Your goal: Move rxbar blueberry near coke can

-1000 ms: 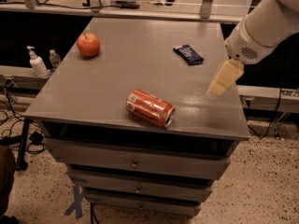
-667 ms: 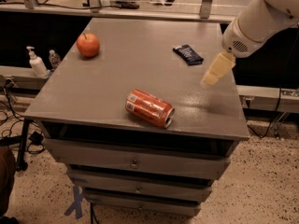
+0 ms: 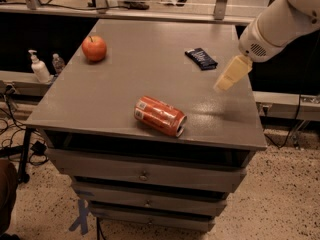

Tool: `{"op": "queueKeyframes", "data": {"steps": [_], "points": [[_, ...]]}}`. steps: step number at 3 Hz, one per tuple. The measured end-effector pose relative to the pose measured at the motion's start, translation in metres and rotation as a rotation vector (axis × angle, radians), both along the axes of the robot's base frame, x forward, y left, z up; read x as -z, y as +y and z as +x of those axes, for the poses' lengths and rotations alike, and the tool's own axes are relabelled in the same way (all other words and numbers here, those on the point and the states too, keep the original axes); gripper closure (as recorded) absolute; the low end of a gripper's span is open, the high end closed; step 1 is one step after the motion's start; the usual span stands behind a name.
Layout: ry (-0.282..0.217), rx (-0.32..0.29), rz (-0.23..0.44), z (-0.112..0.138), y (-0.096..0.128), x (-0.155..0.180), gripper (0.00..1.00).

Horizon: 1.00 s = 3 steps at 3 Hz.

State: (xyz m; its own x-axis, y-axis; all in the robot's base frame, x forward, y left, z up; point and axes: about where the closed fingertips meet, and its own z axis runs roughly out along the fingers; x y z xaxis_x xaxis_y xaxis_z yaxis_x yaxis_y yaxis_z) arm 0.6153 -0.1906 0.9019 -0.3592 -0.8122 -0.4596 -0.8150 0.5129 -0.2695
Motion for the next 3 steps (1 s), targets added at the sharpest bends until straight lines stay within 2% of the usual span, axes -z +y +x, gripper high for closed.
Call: {"op": "queueKeyframes", "data": {"steps": [1,3], "points": [[-0.026,0.028,0.086,0.022,0.01,0.008,0.0],[-0.103,0.178,0.244,0.077,0.005,0.016,0.0]]}}
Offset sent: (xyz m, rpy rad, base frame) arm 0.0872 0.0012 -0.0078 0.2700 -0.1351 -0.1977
